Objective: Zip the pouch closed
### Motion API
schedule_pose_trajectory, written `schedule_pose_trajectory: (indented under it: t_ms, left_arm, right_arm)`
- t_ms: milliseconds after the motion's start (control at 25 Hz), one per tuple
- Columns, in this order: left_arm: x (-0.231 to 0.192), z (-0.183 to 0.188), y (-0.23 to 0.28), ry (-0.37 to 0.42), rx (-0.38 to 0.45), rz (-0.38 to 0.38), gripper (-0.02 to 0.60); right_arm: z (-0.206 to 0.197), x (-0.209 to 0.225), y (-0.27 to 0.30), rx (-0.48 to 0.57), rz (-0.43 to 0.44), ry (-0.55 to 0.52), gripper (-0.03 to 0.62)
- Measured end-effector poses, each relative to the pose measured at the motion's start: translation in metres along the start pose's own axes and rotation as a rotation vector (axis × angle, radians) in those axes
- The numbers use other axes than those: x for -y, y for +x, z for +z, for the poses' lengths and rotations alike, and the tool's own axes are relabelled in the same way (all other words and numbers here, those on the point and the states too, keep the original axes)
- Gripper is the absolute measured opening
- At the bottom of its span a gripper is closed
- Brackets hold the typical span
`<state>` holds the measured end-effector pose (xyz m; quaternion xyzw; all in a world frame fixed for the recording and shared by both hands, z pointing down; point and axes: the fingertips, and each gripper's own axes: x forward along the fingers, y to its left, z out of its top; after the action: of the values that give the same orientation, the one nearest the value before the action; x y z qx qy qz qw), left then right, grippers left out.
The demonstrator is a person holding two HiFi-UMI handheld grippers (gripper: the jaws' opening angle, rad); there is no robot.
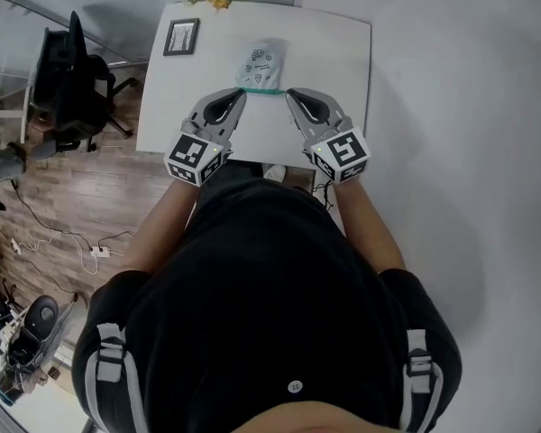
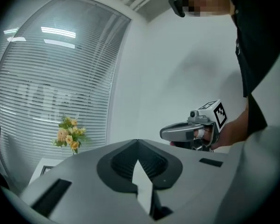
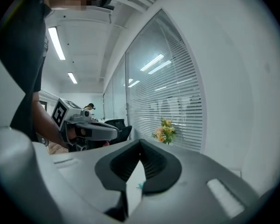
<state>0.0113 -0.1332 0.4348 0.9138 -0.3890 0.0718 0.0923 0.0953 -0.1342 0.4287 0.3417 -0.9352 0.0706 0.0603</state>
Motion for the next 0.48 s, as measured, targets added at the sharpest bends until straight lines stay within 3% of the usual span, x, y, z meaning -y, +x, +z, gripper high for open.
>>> schedule_pose_trajectory:
  t_ms: [480]
  left_arm:
    - [0.018, 0.039, -0.015, 0.066, 0.092, -0.030, 0.008]
  right_arm:
    - [0.041, -0.024, -0.008, 0.077, 0.051, -0.047, 0.011]
